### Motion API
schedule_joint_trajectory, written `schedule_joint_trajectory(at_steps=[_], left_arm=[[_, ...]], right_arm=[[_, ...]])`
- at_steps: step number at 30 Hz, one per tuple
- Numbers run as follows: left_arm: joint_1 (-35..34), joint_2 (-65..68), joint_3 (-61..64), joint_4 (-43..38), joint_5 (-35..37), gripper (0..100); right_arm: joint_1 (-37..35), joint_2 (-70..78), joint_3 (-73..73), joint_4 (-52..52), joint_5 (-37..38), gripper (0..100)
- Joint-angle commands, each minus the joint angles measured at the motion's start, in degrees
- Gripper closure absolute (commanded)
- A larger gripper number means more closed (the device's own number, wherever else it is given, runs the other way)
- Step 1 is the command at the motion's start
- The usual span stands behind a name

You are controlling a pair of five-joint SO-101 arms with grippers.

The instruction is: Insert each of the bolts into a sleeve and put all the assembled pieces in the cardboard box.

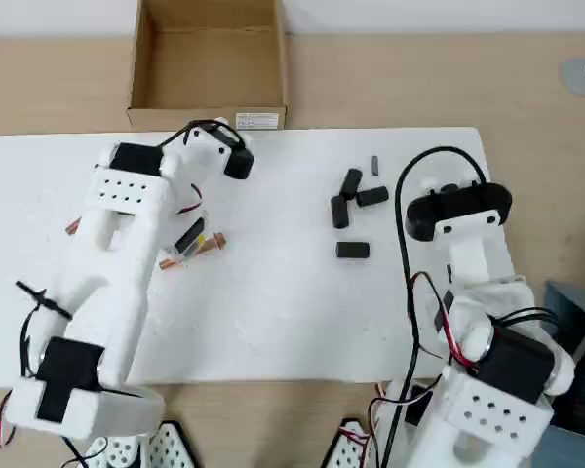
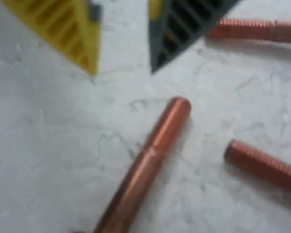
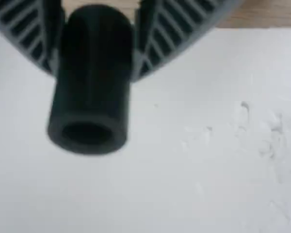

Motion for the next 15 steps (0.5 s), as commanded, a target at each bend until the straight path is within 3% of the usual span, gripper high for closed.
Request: schedule_joint_trajectory(at_steps=[1, 15], left_arm=[[2.02, 1.19, -4.66, -0.53, -1.85, 90], [3.08, 10.68, -5.1, -6.77, -7.56, 90]], right_arm=[[0.75, -0.66, 0.4, -1.32, -0.53, 98.8], [0.75, -0.31, 0.48, -1.41, -0.53, 98.8]])
